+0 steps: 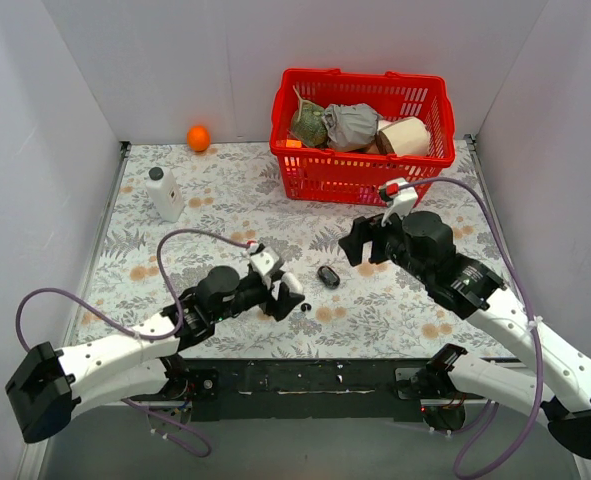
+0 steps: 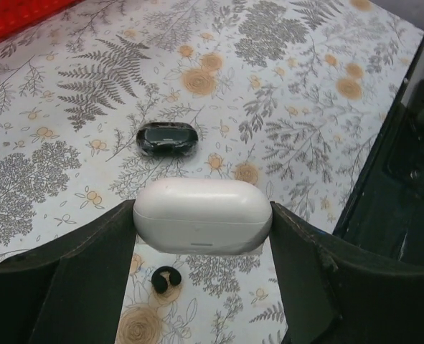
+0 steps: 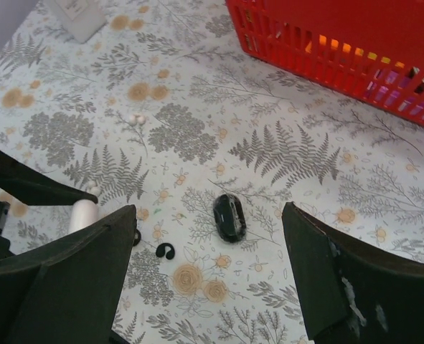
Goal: Insert the wireless bluetooth earbuds into the charging case
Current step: Pick up the charging case at the center of the board.
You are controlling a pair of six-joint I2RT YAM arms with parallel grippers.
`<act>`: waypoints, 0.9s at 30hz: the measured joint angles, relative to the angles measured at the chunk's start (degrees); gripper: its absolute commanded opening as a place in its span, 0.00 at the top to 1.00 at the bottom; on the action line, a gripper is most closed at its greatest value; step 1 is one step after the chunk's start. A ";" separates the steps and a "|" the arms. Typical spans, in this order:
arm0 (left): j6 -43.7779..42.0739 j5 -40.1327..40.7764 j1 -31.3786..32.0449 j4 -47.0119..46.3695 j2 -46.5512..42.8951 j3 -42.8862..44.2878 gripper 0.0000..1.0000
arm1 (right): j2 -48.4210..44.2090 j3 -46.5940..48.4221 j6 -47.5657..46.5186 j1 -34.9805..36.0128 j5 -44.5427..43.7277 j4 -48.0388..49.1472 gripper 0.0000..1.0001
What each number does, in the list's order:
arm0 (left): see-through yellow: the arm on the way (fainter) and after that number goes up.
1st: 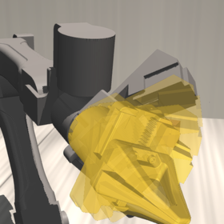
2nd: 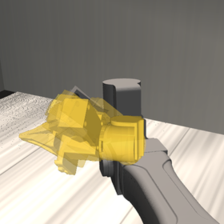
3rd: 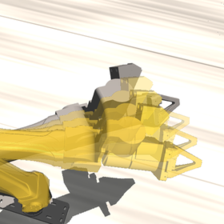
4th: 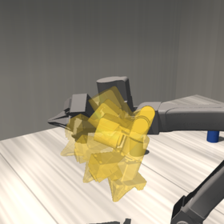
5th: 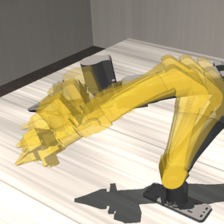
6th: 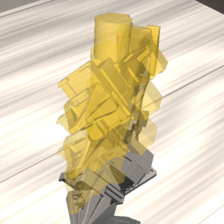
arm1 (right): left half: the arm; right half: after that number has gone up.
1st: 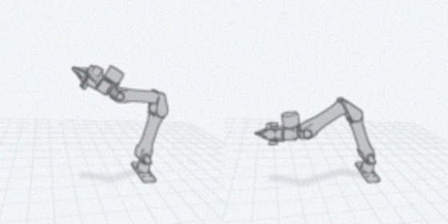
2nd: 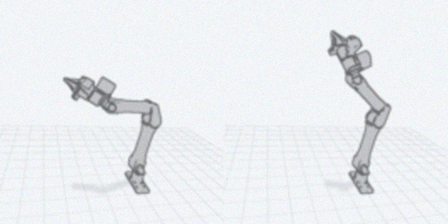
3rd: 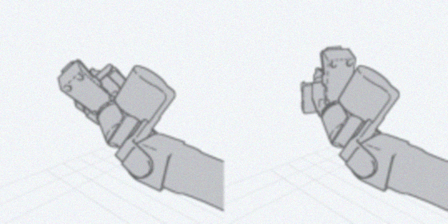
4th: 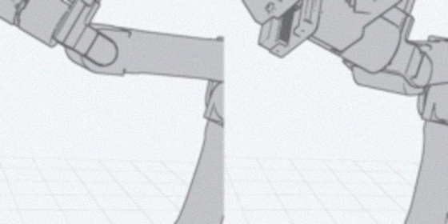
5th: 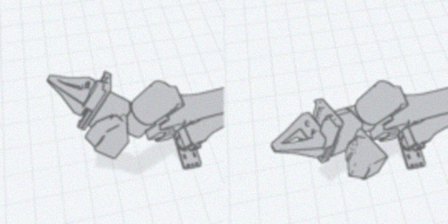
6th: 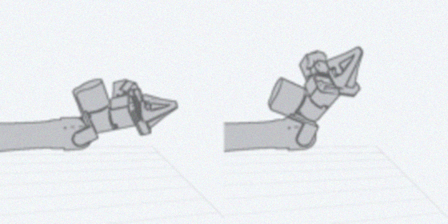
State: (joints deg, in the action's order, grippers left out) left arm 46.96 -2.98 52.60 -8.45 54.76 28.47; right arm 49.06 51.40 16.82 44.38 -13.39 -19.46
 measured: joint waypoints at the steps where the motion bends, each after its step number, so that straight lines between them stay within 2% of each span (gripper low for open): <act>1: -2.05 -1.66 0.15 -2.78 -2.56 -3.50 1.00 | 0.83 1.22 -0.31 0.00 0.90 -0.15 0.10; 4: -6.84 -3.54 0.13 -7.65 -7.98 -9.60 1.00 | 3.98 6.03 -1.42 0.00 4.92 -0.74 0.10; 11: -15.32 -3.87 0.13 -12.83 -12.00 -10.29 1.00 | 12.35 15.30 -3.52 0.00 17.35 -5.68 0.11; 18: -20.41 -1.88 0.13 -13.84 -11.67 -10.29 1.00 | 14.25 13.81 -2.64 0.42 24.17 -7.23 0.11; 27: -22.29 -0.22 0.13 -13.97 -10.34 -10.29 1.00 | 17.44 13.86 -1.57 6.88 24.87 -5.05 0.11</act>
State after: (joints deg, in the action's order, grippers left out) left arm 24.67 -3.20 52.73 -22.41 44.42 18.17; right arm 66.50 65.25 15.25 51.27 11.49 -24.51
